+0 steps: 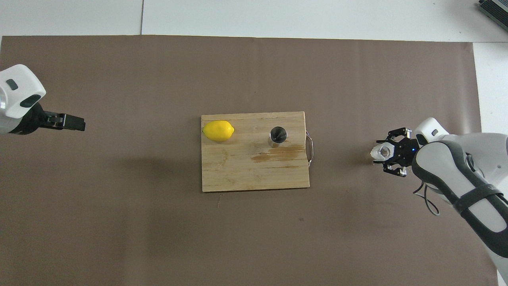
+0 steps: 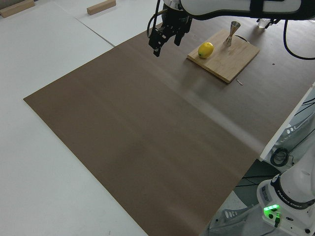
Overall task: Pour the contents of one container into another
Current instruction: 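Close the right gripper around the small white cup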
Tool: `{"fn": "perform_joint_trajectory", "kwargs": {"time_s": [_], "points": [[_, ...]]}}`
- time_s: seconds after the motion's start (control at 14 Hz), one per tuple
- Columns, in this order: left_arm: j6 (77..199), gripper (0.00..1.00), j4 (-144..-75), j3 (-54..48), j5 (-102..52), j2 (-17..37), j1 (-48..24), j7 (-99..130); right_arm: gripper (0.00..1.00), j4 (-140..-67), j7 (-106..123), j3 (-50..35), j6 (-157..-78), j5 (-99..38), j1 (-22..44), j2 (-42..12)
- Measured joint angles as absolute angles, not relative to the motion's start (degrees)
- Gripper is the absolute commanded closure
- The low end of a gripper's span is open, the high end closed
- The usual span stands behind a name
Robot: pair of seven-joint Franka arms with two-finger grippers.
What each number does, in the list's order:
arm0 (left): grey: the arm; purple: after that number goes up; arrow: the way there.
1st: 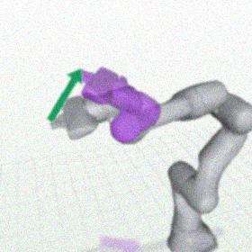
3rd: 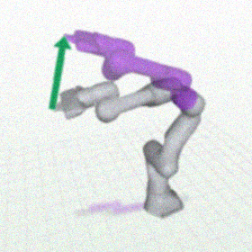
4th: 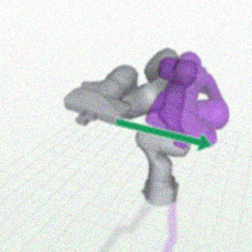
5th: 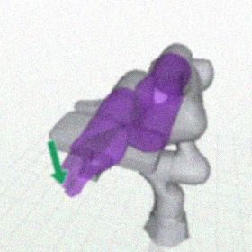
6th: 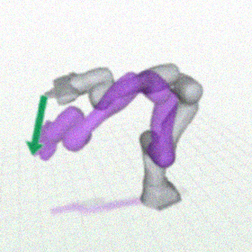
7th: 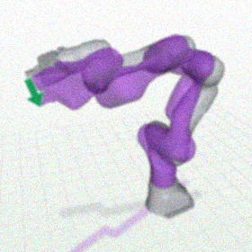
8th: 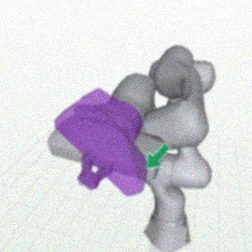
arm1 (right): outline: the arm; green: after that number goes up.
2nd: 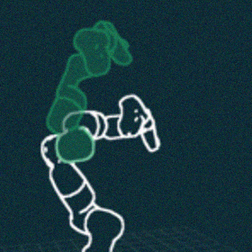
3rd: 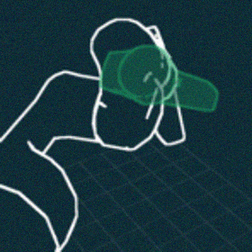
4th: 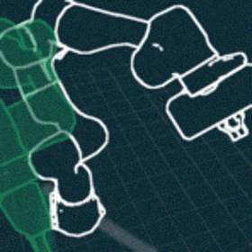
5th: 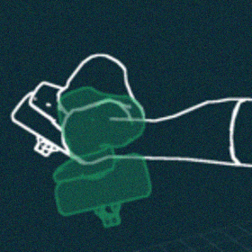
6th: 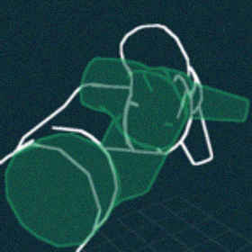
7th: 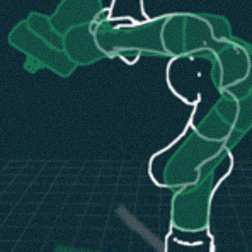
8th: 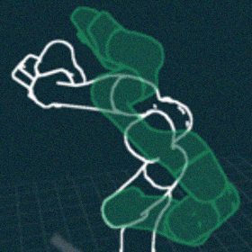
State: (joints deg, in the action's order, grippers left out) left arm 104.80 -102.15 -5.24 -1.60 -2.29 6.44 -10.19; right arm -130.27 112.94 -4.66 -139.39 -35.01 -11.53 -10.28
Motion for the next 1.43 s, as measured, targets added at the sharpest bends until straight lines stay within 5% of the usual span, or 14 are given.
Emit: {"fn": "perform_joint_trajectory", "kwargs": {"time_s": [0.14, 0.29, 0.79, 1.43], "points": [[99.24, 0.00, -96.83, -5.83, -1.60, -2.46, 6.33, -8.26, 0.61, -130.27, 113.02, -4.63, -139.39, -35.01, -12.04, -10.28], [95.59, 0.00, -93.72, -6.43, -1.60, -2.44, 6.30, -7.11, 0.98, -130.24, 113.40, -4.63, -139.31, -35.03, -12.45, -10.24], [88.89, 0.00, -91.01, -7.02, -1.61, -2.18, 6.30, -6.20, 1.00, -129.91, 110.85, -4.82, -139.25, -35.03, -11.03, -9.09], [88.68, 0.00, -92.18, -7.09, -1.61, -2.23, 6.29, -6.15, 1.00, -126.60, 87.12, -5.11, -139.19, -29.87, 1.98, -5.50]]}}
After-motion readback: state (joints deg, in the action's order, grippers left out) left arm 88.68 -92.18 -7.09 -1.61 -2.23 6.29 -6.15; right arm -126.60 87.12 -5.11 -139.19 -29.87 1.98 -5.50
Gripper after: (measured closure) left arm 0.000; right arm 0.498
